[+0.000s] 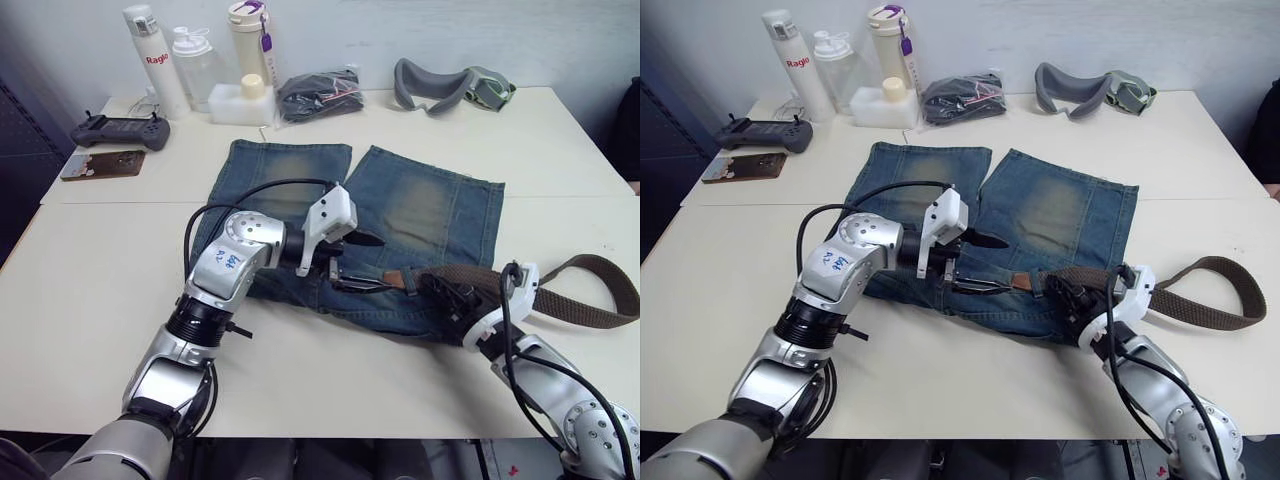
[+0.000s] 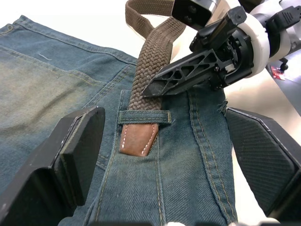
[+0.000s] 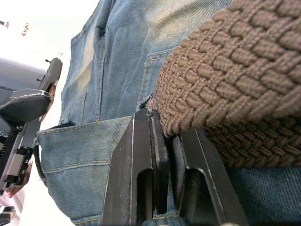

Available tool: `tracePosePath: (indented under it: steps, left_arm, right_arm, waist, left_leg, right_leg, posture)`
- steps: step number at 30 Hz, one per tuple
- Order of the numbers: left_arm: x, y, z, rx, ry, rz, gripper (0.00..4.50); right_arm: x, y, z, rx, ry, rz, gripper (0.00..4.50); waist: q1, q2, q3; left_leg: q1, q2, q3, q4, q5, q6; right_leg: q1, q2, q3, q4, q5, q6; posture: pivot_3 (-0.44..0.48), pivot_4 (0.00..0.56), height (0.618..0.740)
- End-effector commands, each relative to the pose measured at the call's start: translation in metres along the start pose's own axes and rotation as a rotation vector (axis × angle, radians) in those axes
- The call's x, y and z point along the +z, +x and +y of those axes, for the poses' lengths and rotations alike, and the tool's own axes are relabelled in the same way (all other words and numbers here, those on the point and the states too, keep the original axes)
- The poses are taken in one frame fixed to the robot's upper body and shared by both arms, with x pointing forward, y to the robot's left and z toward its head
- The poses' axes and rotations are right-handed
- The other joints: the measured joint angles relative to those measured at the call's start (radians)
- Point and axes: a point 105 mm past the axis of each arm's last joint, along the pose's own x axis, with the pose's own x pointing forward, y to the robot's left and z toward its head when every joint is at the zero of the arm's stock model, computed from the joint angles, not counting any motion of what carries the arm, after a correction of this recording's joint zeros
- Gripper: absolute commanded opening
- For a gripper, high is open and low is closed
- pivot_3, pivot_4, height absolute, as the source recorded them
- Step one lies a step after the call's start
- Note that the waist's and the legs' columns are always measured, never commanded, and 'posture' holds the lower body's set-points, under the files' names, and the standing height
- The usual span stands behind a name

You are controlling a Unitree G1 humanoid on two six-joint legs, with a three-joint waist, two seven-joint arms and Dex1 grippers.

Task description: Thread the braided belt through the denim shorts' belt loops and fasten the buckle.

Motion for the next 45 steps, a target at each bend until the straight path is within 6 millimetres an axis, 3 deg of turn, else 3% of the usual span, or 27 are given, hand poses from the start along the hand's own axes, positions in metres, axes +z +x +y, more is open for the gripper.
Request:
tracePosePath:
  steps: [1, 3, 6, 10, 26, 33, 36, 39, 40, 45]
  left_arm:
    - [0.006, 0.003, -0.005, -0.021, 0.027, -0.020, 4.44]
    - [0.006, 0.004, -0.005, -0.022, 0.028, -0.019, 4.44]
    - [0.005, 0.005, -0.006, -0.026, 0.031, -0.018, 4.50]
    - [0.004, 0.006, -0.007, -0.032, 0.034, -0.015, 4.50]
    - [0.003, 0.008, -0.006, -0.051, 0.051, 0.002, 4.50]
    - [0.003, 0.010, -0.005, -0.058, 0.059, 0.006, 4.50]
    - [0.003, 0.009, -0.004, -0.053, 0.062, 0.010, 4.50]
    - [0.002, 0.007, -0.003, -0.043, 0.071, 0.025, 4.50]
    - [0.001, 0.006, -0.003, -0.043, 0.074, 0.031, 4.50]
    - [-0.008, 0.002, 0.000, -0.017, 0.130, 0.087, 4.50]
  right_arm:
    - [-0.014, 0.002, 0.005, 0.017, -0.007, 0.048, 0.00]
    - [-0.012, 0.002, 0.003, 0.009, 0.003, 0.039, 0.00]
    - [0.000, -0.005, 0.000, 0.014, 0.029, -0.005, 1.12]
    - [0.011, -0.016, -0.008, -0.027, 0.027, -0.042, 3.08]
    - [0.026, -0.044, -0.024, -0.049, 0.259, -0.256, 3.08]
    - [0.028, -0.046, -0.027, -0.043, 0.292, -0.287, 3.08]
    - [0.029, -0.043, -0.025, -0.024, 0.296, -0.290, 1.91]
    - [0.026, -0.037, -0.023, -0.021, 0.280, -0.265, 0.31]
    - [0.024, -0.035, -0.023, -0.026, 0.273, -0.256, 0.08]
    - [0.011, -0.016, -0.012, -0.001, 0.211, -0.176, 0.08]
  waist:
    - [0.000, 0.000, 0.000]
    - [0.000, -0.001, 0.000]
    - [0.001, -0.001, 0.000]
    - [0.004, -0.001, -0.001]
    - [0.004, -0.001, -0.001]
    - [0.004, -0.001, -0.001]
    - [0.004, -0.001, -0.001]
    - [0.004, -0.001, -0.001]
    - [0.003, -0.001, -0.001]
    - [0.002, -0.001, -0.001]
  left_leg:
    - [0.000, 0.000, 0.000, 0.000, 0.000, 0.000]
    - [0.001, 0.000, 0.000, 0.000, 0.000, 0.000]
    - [0.001, 0.000, 0.000, 0.000, 0.000, 0.000]
    - [0.001, -0.001, 0.000, 0.000, -0.001, 0.000]
    - [0.001, -0.004, -0.001, 0.001, -0.001, 0.001]
    - [0.001, -0.004, -0.001, 0.001, -0.002, 0.002]
    - [0.001, -0.004, -0.001, 0.001, -0.002, 0.002]
    - [0.001, -0.003, -0.001, 0.001, -0.002, 0.002]
    - [0.001, -0.003, -0.001, 0.001, -0.002, 0.002]
    - [0.001, -0.003, -0.001, 0.000, -0.002, 0.002]
  right_leg:
    - [0.000, 0.000, 0.000, 0.000, 0.000, 0.000]
    - [0.000, 0.000, 0.001, 0.000, 0.000, 0.000]
    - [0.000, 0.000, 0.001, 0.000, 0.000, 0.000]
    - [0.000, 0.000, 0.001, 0.000, 0.000, 0.000]
    - [0.000, -0.002, 0.002, 0.001, 0.000, -0.001]
    - [0.000, -0.002, 0.002, 0.001, -0.001, -0.001]
    - [0.000, -0.002, 0.003, 0.001, -0.001, -0.001]
    - [0.000, -0.002, 0.003, 0.001, -0.001, -0.001]
    - [0.000, -0.002, 0.003, 0.001, -0.001, -0.001]
    - [-0.001, -0.002, 0.003, 0.001, -0.001, -0.002]
  posture:
    - [0.000, 0.150, 0.636]
    - [0.000, 0.150, 0.636]
    - [0.000, 0.150, 0.636]
    - [0.000, 0.150, 0.636]
    - [0.000, 0.150, 0.636]
    - [0.000, 0.150, 0.636]
    - [0.000, 0.150, 0.636]
    - [0.000, 0.150, 0.636]
    - [0.000, 0.150, 0.636]
    - [0.000, 0.150, 0.636]
